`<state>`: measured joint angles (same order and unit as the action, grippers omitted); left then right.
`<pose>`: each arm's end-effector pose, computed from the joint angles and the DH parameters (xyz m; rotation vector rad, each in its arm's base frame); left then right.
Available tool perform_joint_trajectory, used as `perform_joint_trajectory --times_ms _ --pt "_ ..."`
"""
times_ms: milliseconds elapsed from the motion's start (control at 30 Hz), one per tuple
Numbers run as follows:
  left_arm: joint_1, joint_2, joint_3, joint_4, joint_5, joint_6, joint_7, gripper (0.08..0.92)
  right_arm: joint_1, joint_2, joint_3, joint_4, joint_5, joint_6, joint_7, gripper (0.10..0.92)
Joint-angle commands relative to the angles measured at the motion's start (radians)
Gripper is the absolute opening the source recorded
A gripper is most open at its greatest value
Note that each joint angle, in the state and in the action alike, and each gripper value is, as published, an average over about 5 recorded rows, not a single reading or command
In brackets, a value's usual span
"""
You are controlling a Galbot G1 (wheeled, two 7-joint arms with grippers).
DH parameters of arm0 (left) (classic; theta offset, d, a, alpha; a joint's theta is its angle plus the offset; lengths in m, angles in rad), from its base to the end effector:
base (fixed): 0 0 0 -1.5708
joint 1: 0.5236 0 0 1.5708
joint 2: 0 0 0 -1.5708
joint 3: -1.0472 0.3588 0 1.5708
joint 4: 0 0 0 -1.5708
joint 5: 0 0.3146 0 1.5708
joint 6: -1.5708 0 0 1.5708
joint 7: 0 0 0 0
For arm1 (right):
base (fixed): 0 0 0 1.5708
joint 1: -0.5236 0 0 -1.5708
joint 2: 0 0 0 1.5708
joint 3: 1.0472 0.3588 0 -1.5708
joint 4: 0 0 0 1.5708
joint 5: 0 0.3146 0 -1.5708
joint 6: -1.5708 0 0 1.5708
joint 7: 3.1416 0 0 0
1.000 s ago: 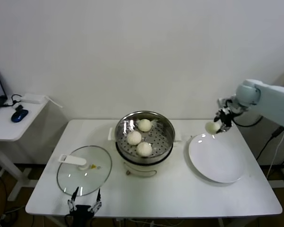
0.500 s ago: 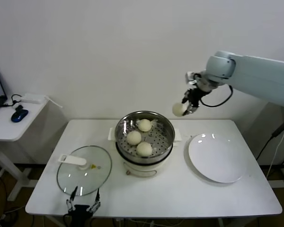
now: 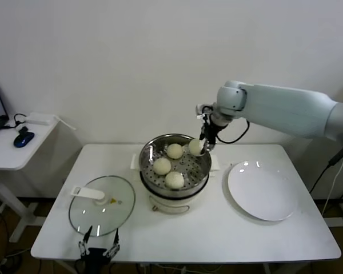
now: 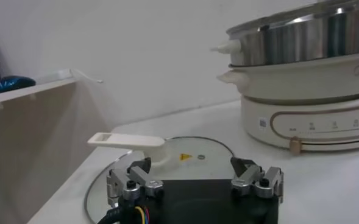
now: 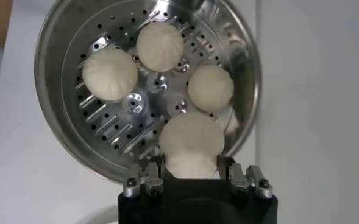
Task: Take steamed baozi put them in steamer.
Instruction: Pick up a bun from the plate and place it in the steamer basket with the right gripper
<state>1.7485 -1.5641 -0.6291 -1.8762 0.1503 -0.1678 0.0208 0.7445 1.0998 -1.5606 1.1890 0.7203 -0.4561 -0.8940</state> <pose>0.0576 0.0334 -0.3942 0.0316 -2.8898 -0.3005 0.5579 0.0106 -0.0217 1.2589 -1.5089 1.3161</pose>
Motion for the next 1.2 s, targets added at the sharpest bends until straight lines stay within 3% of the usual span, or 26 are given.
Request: perform_joint_trajectory --times_ms 33,667,1000,1100,1200 --pt "0.001 -0.002 -0.001 0.005 0.002 -0.001 0.001 0.823 -0.139 0.052 0.047 -0.041 -0.023 -0.03 0.016 0.585" --pt "-0.001 -0.007 -0.002 0.009 0.002 -0.002 0.0 0.823 -0.174 0.056 0.083 -0.076 -0.076 -0.034 0.044 0.601" --pt "-0.002 -0.009 0.002 -0.001 0.005 0.007 0.003 0.823 0.014 -0.004 0.017 -0.05 0.054 -0.022 -0.001 0.811" --pt "0.0 -0.009 0.001 -0.004 0.006 0.009 0.004 0.823 0.069 -0.057 0.016 -0.023 0.133 -0.032 0.054 0.821" --pt "0.0 -0.008 -0.002 -0.004 0.007 0.01 0.004 0.823 0.082 -0.137 0.06 0.039 0.27 -0.045 0.257 0.822"
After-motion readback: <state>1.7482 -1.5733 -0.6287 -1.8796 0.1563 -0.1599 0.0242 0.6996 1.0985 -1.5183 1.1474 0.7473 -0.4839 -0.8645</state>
